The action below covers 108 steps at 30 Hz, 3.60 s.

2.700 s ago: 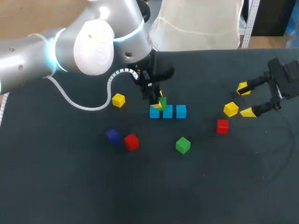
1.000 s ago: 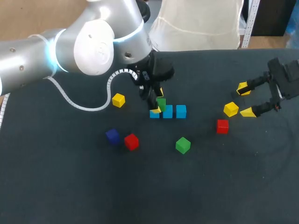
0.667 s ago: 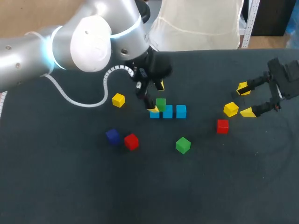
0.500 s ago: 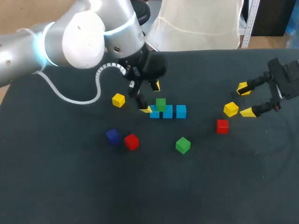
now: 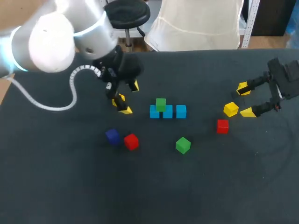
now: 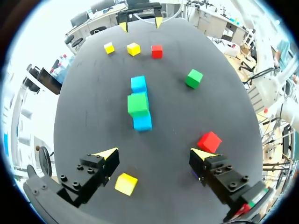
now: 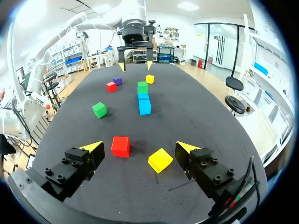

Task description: Place the blue cubes, place green cubes on the blue cubes, place the yellow cubes on the green cubes, then place the red cubes on the yellow cubes, and place purple cube on the red cubes.

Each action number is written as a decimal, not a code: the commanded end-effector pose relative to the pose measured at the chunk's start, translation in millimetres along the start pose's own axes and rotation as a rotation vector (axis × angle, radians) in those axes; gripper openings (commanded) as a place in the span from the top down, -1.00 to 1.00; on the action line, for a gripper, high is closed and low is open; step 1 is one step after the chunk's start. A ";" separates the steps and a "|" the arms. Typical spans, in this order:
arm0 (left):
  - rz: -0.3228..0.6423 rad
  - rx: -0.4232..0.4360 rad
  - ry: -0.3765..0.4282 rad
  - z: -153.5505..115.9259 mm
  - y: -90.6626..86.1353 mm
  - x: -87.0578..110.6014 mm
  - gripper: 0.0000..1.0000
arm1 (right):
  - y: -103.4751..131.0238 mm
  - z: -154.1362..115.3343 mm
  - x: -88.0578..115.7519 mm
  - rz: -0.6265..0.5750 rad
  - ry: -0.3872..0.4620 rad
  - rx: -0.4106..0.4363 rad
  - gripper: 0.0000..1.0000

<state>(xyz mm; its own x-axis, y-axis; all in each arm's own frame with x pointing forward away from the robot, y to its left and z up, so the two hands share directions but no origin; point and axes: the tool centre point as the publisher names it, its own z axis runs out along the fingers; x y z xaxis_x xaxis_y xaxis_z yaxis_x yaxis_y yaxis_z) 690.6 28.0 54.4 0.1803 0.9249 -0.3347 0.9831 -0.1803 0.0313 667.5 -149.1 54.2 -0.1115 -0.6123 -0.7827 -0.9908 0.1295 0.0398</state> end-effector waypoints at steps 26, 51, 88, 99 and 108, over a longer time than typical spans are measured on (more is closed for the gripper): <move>-0.016 -0.092 -0.208 -10.0 -26.7 38.6 -1.00 | -0.7 0.1 0.4 -0.001 -0.002 -0.002 -1.00; -0.016 -0.092 -0.208 -10.0 -26.7 38.6 -1.00 | 16.2 5.0 -23.2 -0.104 0.061 0.002 -1.00; -0.016 -0.092 -0.208 -10.0 -26.7 38.6 -1.00 | 100.2 116.6 -60.2 -0.768 0.428 -0.631 -1.00; -0.016 -0.092 -0.208 -10.0 -26.7 38.6 -1.00 | 107.6 130.4 -56.5 -0.748 0.413 -0.610 -1.00; -0.016 -0.092 -0.208 -10.0 -26.7 38.6 -1.00 | 109.4 137.3 -51.5 -0.719 0.389 -0.566 -1.00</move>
<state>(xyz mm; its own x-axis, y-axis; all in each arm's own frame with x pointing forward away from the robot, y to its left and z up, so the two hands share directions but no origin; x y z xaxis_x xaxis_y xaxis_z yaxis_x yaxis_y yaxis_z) 671.8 70.9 50.7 0.1606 0.8385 -0.5207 0.9868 -0.1243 0.1042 579.3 6.5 16.0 0.6121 -0.6254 -0.4839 -0.7078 -0.7062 0.0174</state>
